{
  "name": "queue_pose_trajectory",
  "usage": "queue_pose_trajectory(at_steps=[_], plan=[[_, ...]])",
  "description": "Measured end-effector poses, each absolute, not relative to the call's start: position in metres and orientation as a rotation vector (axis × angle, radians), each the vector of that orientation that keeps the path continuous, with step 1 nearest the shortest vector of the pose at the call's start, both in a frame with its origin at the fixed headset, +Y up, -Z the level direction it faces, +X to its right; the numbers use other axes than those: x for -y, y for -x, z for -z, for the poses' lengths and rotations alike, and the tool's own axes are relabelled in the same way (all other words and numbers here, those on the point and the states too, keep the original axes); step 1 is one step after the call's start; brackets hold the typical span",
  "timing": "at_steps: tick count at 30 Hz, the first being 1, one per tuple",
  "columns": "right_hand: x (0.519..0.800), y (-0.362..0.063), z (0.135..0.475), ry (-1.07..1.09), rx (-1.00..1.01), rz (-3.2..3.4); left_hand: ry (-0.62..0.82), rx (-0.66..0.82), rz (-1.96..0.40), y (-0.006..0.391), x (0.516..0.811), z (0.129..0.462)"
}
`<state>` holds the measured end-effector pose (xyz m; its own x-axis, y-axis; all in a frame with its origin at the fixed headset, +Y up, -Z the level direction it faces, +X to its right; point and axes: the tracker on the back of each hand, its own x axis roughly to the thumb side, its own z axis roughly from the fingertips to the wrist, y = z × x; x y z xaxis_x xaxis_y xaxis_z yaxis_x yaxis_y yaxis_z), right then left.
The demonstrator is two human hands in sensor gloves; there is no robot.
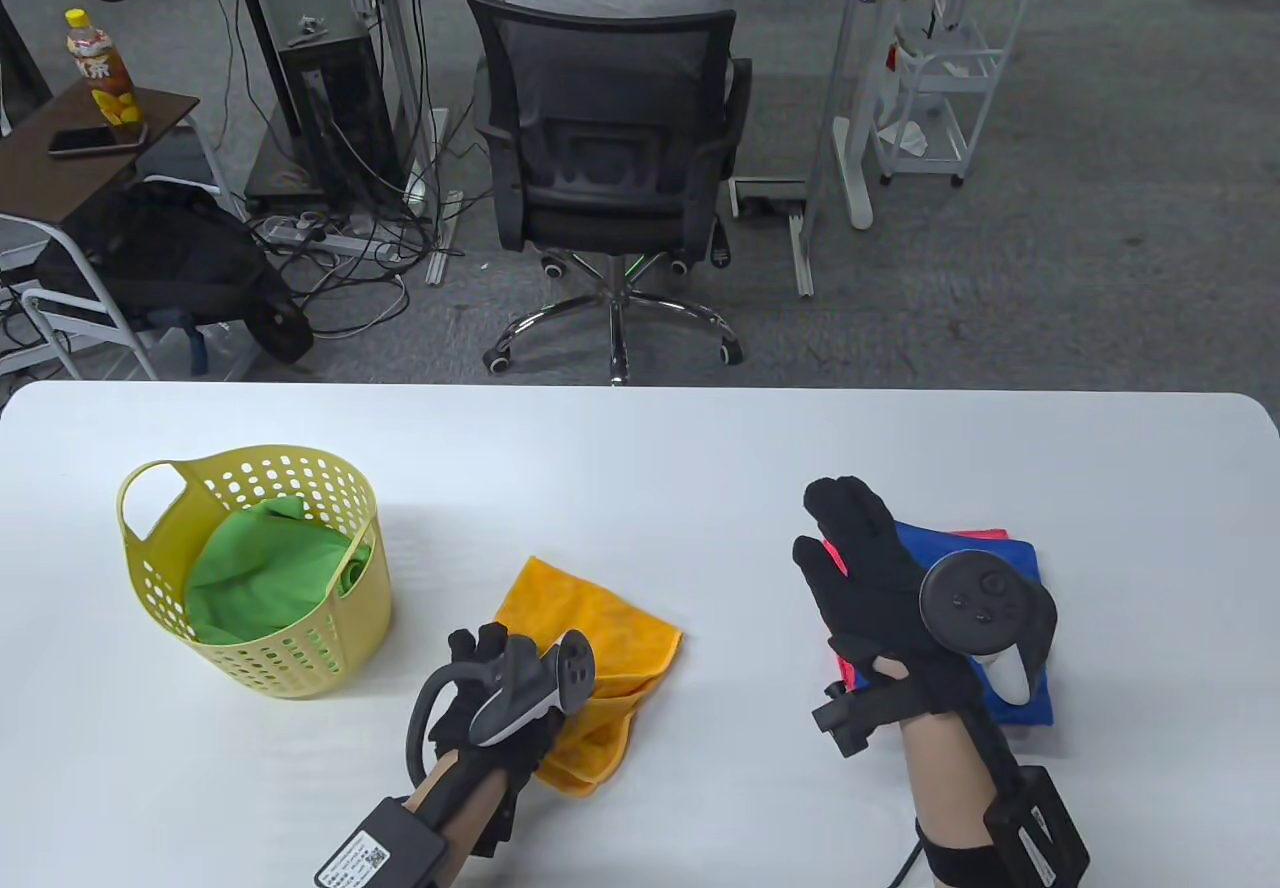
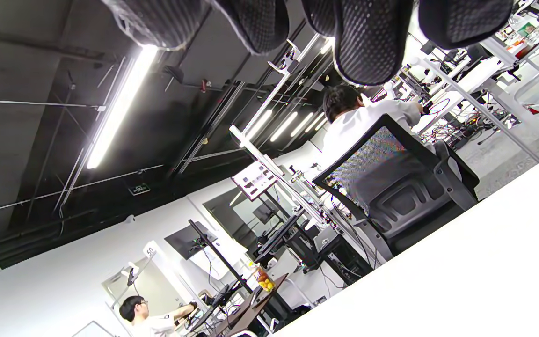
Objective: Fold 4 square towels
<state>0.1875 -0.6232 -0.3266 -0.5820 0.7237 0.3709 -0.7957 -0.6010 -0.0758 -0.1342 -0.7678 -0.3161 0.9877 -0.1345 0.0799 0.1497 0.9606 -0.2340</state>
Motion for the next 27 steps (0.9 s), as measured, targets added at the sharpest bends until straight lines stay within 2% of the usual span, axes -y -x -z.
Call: queue_pose_trajectory(at_steps=[4,7,8,11,13,14,17,19,24,27], plan=[[0.627,-0.177,0.327,-0.404,0.265,-2.224,0.088,0.025,0.034,0.149,0.749,0.308],[0.628,-0.159,0.322,-0.469,0.208,-2.258,0.023,-0.022,-0.161,0.17,0.724,0.307],[0.629,-0.149,0.319,-0.504,0.163,-2.269,0.013,-0.043,-0.294,0.181,0.713,0.306],[0.642,-0.12,0.315,-0.59,-0.062,-2.237,0.079,-0.063,-0.638,0.199,0.701,0.305],[0.664,-0.091,0.315,-0.633,-0.313,-2.154,0.186,-0.003,-0.864,0.204,0.698,0.305],[0.672,-0.083,0.314,-0.638,-0.359,-2.125,0.215,0.015,-0.913,0.204,0.698,0.305],[0.692,-0.064,0.315,-0.567,-0.205,-2.083,0.306,0.117,-1.023,0.194,0.699,0.3],[0.695,-0.06,0.316,-0.665,-0.112,-2.165,0.342,0.165,-1.042,0.184,0.699,0.297],[0.704,-0.051,0.31,-0.708,-0.142,-2.228,0.44,0.248,-1.069,0.163,0.703,0.29],[0.705,-0.047,0.308,-0.735,-0.086,-2.293,0.396,0.227,-0.99,0.16,0.705,0.289]])
